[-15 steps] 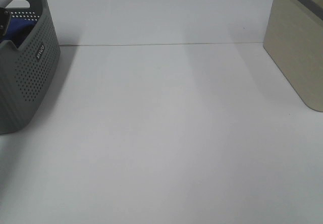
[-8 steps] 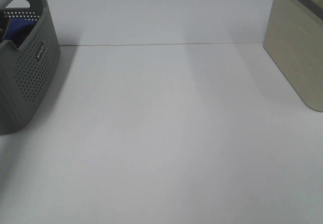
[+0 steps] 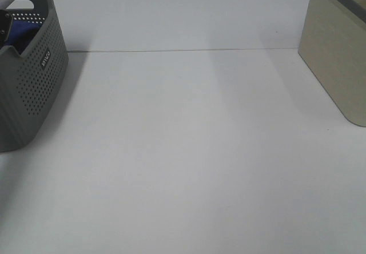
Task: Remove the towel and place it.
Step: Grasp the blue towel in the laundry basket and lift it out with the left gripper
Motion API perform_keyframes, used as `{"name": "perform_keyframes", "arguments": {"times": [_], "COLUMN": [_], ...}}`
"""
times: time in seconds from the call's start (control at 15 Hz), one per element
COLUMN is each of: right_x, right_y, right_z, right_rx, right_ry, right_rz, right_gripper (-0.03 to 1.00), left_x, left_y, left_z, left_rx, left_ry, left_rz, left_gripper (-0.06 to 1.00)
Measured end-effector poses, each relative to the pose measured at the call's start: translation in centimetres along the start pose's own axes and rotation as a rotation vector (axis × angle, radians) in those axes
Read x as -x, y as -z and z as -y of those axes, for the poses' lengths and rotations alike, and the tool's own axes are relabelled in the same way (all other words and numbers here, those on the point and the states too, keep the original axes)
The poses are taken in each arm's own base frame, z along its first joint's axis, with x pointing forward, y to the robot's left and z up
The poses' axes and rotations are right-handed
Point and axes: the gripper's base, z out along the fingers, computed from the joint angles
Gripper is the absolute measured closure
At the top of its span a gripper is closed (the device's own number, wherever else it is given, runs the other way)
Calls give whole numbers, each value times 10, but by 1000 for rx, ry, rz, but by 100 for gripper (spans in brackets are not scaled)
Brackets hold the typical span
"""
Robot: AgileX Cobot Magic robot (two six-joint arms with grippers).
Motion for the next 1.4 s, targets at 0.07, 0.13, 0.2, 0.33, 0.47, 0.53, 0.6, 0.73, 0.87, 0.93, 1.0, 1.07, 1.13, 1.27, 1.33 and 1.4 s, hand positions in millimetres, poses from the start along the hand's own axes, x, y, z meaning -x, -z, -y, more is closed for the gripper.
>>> {"name": "perform_keyframes", "arguments": {"times": [0.07, 0.13, 0.2, 0.33, 0.47, 0.53, 0.6, 0.73, 0.87, 0.93, 1.0, 1.07, 1.13, 1.27, 1.33, 1.4], "right_x": [0, 0, 0, 0, 0, 0, 0, 0, 0, 0, 0, 0, 0, 0, 0, 1], "right_y": [0, 0, 0, 0, 0, 0, 0, 0, 0, 0, 0, 0, 0, 0, 0, 0], "right_z": [0, 0, 0, 0, 0, 0, 0, 0, 0, 0, 0, 0, 0, 0, -1, -3], "right_rx": [0, 0, 0, 0, 0, 0, 0, 0, 0, 0, 0, 0, 0, 0, 8, 28], "right_ry": [0, 0, 0, 0, 0, 0, 0, 0, 0, 0, 0, 0, 0, 0, -4, -14], "right_rz": [0, 0, 0, 0, 0, 0, 0, 0, 0, 0, 0, 0, 0, 0, 1, 6], "right_gripper": [24, 24, 24, 24, 24, 24, 24, 24, 24, 24, 24, 24, 24, 24, 24, 24], "left_x": [0, 1, -1, -8, -27, -34, -40, -51, -63, -69, -74, -78, -80, -86, -89, -93], "left_y": [0, 2, 6, 29, 80, 100, 119, 154, 190, 207, 221, 234, 246, 272, 282, 292], "left_z": [0, 0, 1, -3, -6, -5, -3, 3, 12, 18, 23, 28, 34, 47, 52, 58], "left_rx": [0, -2, -5, 16, 95, 131, 164, 228, 294, 327, 354, 376, 392, 434, 456, 479], "left_ry": [-1, -3, 3, 59, 156, 184, 207, 260, 318, 339, 353, 369, 384, 413, 421, 428], "left_rz": [-1, -3, -6, -10, 1, 20, 43, 92, 137, 156, 178, 207, 247, 318, 337, 352], "left_gripper": [94, 94, 94, 94, 94, 94, 94, 94, 94, 94, 94, 94, 94, 94, 94, 94]}}
